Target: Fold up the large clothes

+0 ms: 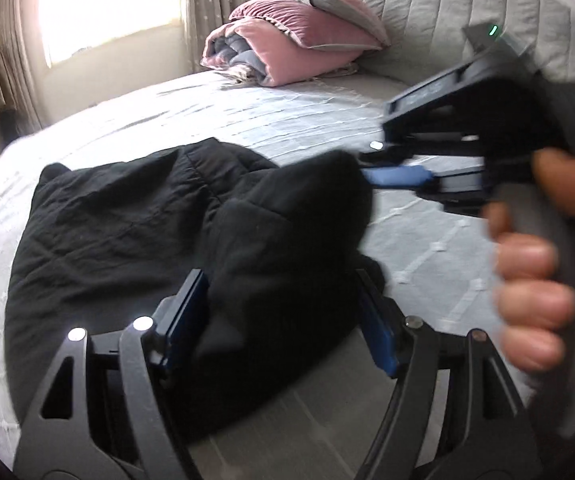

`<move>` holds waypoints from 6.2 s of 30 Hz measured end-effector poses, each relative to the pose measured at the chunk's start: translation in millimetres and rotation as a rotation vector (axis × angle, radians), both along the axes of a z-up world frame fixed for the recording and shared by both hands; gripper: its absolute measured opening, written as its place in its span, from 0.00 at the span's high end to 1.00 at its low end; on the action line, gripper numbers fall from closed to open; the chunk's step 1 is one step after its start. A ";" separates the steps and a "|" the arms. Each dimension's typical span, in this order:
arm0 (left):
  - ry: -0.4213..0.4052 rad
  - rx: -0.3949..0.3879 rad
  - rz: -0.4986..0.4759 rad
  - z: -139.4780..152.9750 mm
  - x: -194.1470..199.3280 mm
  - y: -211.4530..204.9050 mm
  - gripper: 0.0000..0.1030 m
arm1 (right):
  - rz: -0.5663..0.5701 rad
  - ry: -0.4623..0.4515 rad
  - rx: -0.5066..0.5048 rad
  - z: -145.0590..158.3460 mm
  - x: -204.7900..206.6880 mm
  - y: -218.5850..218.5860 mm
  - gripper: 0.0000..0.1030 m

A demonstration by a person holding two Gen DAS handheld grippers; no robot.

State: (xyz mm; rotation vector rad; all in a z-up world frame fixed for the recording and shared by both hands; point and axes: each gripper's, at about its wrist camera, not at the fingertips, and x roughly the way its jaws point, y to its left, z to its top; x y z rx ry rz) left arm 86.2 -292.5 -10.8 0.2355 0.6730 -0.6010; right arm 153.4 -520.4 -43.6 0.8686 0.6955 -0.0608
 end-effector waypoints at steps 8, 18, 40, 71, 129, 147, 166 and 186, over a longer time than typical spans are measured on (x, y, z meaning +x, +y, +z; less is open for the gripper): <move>0.091 -0.109 0.066 34.3 -18.4 92.0 0.26 | 0.252 -0.184 -0.136 41.0 -10.3 47.6 0.48; 0.226 -0.170 0.411 -13.4 16.2 164.6 0.26 | 0.379 0.026 -0.542 15.2 9.4 126.9 0.67; 0.227 -0.139 0.332 -23.2 32.1 154.4 0.22 | 0.276 0.073 -0.497 -5.2 17.4 91.5 0.79; 0.267 -0.202 0.288 -37.2 34.6 160.9 0.15 | 0.423 0.195 -0.665 -22.4 -14.0 130.1 0.90; 0.437 -0.204 0.530 -5.1 248.3 169.8 0.87 | 0.407 0.181 -0.525 -19.0 -8.3 107.8 0.89; 0.542 -0.060 0.049 -62.3 15.9 110.5 0.98 | 0.410 0.165 -0.467 -24.3 -9.2 88.4 0.95; 0.395 -0.243 0.164 -14.2 64.6 148.1 0.99 | 0.398 0.165 -0.482 -22.8 -12.5 91.2 0.96; 0.478 -0.509 0.315 -12.8 55.2 214.8 0.42 | 0.276 -0.008 -0.436 16.1 -43.2 73.7 0.46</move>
